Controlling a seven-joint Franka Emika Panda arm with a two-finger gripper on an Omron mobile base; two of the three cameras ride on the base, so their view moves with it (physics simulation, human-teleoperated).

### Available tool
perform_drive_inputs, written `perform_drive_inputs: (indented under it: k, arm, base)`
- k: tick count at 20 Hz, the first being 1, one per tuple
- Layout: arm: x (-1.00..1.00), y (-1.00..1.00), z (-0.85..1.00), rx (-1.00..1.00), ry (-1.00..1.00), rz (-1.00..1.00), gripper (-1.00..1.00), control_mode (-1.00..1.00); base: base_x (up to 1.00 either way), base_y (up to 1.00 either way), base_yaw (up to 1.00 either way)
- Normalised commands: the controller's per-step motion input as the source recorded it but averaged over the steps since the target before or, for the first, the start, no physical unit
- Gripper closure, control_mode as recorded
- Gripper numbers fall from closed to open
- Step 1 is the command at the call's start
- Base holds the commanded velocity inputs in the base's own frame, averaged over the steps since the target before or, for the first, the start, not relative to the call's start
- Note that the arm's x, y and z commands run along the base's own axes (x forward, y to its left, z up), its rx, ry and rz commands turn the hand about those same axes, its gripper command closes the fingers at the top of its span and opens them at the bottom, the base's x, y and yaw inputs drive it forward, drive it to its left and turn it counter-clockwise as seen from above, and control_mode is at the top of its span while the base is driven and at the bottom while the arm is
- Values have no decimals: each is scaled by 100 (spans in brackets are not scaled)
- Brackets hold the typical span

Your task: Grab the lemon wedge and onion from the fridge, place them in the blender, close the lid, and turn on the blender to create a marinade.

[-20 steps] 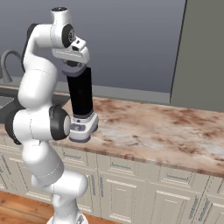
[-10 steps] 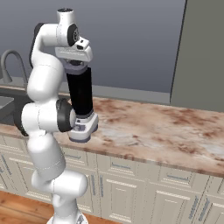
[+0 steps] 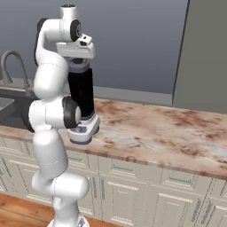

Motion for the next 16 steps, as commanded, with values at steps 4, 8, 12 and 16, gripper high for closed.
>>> perform_drive_inputs:
  k: [4, 8, 12, 16]
  arm:
    - [10, -8, -6, 0, -21, 0, 100, -100]
    - [-2, 0, -10, 0, -17, 0, 100, -100]
    - [-25, 0, -38, 0, -14, 0, 100, -100]
    - [-8, 0, -34, 0, 1, 0, 100, -100]
  base:
    - [0, 0, 0]
    - [0, 0, 0]
    - [0, 0, 0]
    - [0, 0, 0]
